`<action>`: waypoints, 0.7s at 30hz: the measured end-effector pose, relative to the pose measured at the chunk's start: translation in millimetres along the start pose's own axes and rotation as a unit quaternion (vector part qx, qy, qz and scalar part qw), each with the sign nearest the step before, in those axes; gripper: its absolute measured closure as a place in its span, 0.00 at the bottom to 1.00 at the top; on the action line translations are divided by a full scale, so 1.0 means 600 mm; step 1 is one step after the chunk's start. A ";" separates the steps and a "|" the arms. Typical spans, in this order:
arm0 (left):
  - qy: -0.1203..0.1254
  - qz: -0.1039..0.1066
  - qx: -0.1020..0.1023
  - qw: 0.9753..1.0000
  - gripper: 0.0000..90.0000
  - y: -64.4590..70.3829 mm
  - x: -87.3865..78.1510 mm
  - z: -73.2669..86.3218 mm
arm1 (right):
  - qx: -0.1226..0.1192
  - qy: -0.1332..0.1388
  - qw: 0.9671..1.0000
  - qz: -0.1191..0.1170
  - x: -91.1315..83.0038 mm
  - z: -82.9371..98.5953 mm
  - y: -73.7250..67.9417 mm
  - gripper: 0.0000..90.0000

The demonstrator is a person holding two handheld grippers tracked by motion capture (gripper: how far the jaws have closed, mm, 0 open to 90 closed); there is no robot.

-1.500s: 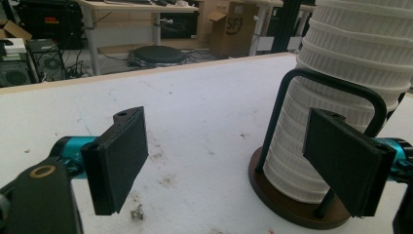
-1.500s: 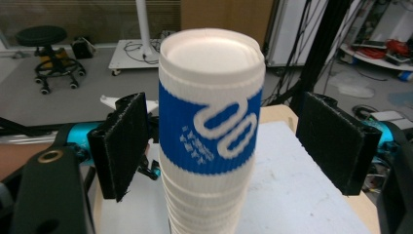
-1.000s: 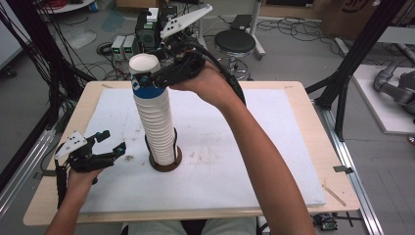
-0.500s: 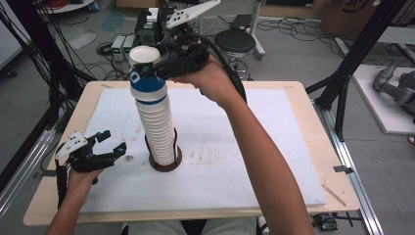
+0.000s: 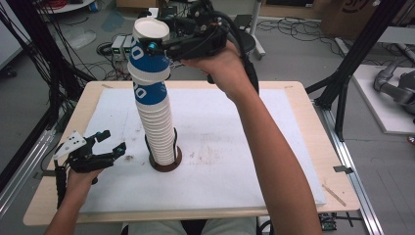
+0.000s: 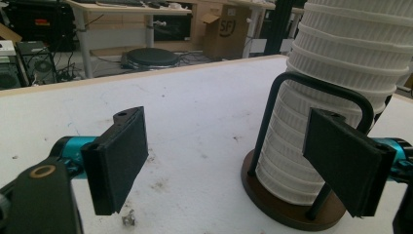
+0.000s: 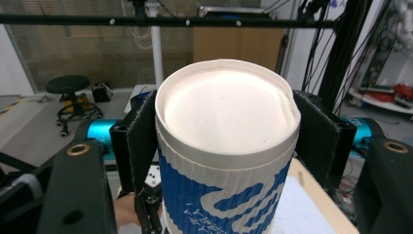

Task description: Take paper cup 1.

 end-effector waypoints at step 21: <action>0.004 0.006 0.009 1.000 0.18 0.008 -0.002 -0.002 | 0.002 0.009 0.995 0.103 -0.171 0.063 0.019 0.34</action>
Point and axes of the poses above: each handheld gripper's, and its own axes: x roughly forward along the jaws, z roughly out of its underside, y roughly to its right, the point moved 6 cm from there along x, roughly forward along the jaws, and after that the axes turned 4 degrees about x, right-handed, at the moved point
